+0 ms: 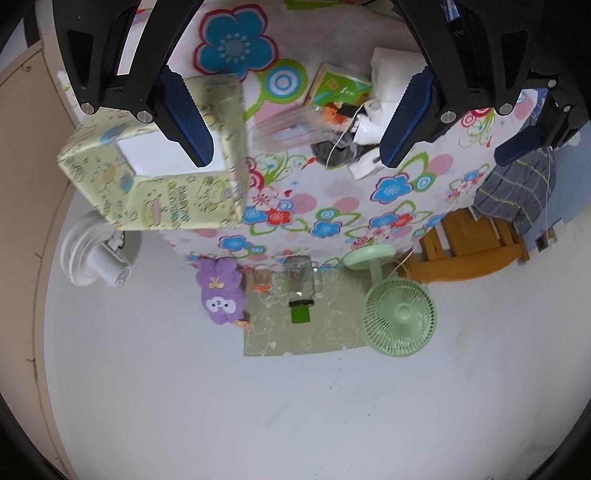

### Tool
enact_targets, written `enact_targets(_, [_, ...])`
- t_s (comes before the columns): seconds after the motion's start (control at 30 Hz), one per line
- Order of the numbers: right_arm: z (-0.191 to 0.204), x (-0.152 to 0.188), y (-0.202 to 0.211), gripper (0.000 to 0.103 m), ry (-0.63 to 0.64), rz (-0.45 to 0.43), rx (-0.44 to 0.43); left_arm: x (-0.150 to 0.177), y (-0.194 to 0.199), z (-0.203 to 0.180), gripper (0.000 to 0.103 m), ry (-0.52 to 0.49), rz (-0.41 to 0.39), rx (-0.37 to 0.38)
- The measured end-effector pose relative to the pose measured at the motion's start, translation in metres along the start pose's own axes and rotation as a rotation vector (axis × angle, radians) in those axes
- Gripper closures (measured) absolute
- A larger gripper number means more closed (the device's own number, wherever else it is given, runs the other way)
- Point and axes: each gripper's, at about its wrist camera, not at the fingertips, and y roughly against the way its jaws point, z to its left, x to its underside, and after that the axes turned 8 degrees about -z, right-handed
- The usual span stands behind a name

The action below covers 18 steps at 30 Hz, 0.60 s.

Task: Organize soft objects
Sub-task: 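Move both tools toward the folded white cloth on the table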

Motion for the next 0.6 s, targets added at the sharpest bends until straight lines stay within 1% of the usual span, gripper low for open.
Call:
enact_targets(0.17, [0.008, 0.015, -0.010, 0.011, 0.016, 0.016, -0.014, 0.017, -0.014, 0.002, 0.007, 0.002, 0.046, 0.001])
enact_targets(0.33, [0.014, 0.028, -0.024, 0.011, 0.015, 0.052, -0.013, 0.031, -0.026, 0.006, 0.008, 0.012, 0.084, 0.006])
enact_targets(0.6, [0.022, 0.048, -0.044, 0.014, 0.017, 0.108, -0.013, 0.049, -0.041, 0.003, 0.008, 0.014, 0.124, 0.021])
